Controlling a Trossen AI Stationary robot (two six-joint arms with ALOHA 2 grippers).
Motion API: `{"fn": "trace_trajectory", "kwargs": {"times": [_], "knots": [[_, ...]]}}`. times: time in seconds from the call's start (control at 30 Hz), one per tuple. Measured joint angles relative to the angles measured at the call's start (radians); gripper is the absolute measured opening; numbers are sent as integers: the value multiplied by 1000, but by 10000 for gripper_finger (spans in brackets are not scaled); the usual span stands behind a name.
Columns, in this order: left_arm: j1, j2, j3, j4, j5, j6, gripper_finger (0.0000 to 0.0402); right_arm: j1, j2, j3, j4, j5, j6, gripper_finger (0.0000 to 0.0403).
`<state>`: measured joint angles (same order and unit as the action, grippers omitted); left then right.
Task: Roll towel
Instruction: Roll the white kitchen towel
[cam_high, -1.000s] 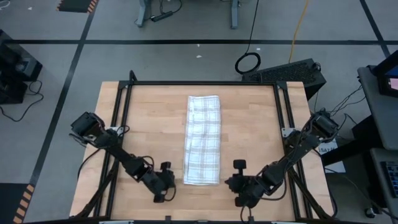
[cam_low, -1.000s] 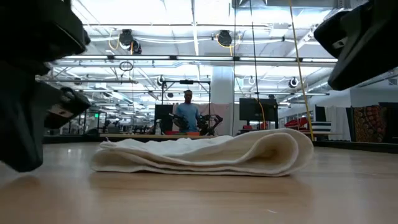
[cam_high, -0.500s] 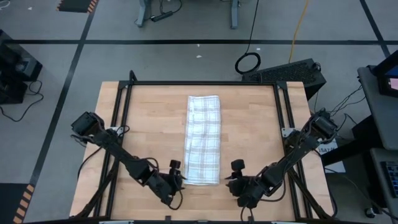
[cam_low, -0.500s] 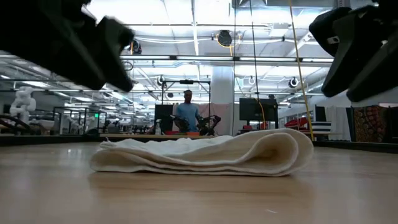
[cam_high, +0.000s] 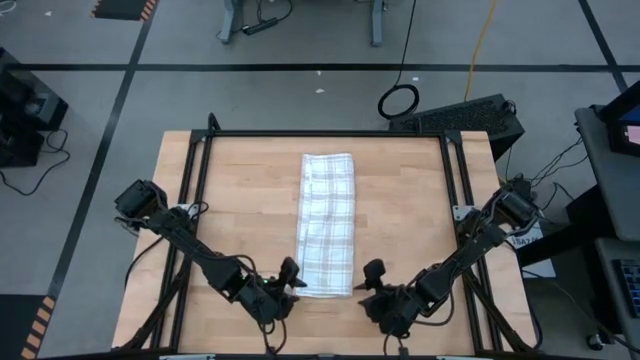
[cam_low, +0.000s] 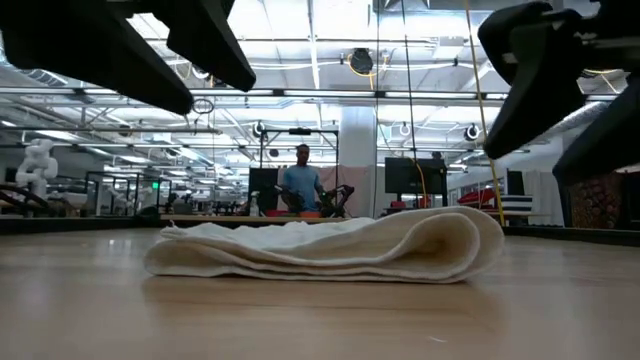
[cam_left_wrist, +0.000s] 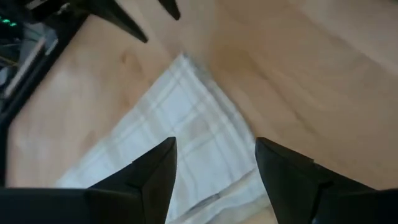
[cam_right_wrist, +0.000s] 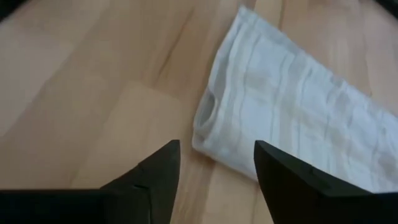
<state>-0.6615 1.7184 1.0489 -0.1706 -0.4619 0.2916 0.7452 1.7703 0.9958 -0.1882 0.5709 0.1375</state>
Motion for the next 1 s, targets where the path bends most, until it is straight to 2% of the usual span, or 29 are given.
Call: {"fn": "trace_trajectory", "kwargs": {"times": [0.2, 0.47, 0.63, 1.0], "knots": [[-20, 0, 0, -6, 42, -73, 224, -22, 0, 1, 60, 5, -42, 198], [-37, 0, 0, -148, 91, -64, 224, -24, 1, 1, 42, 3, -174, 199], [-56, 17, 0, -179, 91, 39, 224, -7, 6, 1, 36, 7, -177, 205], [-18, 72, -2, -175, 85, 196, 235, -3, 82, 0, 46, 7, -146, 253]]}}
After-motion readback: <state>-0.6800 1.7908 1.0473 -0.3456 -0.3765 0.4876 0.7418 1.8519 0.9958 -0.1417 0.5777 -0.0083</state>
